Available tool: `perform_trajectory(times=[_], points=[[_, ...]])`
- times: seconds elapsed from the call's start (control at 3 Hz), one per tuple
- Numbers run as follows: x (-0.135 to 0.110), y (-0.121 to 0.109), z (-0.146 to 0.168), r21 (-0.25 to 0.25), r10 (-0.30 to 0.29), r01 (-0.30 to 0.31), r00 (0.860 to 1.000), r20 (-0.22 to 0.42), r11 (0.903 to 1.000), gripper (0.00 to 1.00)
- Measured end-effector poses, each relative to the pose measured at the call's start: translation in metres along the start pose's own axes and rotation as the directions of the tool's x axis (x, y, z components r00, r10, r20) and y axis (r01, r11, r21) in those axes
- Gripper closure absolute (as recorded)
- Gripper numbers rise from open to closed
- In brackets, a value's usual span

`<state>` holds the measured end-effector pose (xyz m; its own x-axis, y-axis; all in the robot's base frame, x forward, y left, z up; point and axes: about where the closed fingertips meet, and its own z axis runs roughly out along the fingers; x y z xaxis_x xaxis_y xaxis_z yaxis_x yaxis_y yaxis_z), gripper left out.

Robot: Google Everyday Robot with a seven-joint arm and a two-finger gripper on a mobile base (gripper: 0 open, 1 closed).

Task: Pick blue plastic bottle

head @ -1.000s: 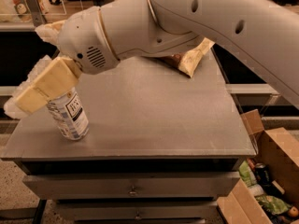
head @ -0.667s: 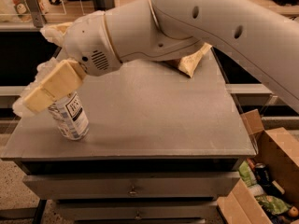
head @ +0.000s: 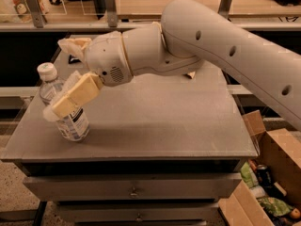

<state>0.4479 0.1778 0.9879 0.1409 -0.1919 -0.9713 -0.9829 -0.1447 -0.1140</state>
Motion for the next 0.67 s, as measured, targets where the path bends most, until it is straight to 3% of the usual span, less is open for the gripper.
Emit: perform_trajectory(times=[0.67], points=[[0.048, -0.008, 0.002, -0.002, 0.003, -0.003, 0.999, 0.054, 1.0000, 0.00]])
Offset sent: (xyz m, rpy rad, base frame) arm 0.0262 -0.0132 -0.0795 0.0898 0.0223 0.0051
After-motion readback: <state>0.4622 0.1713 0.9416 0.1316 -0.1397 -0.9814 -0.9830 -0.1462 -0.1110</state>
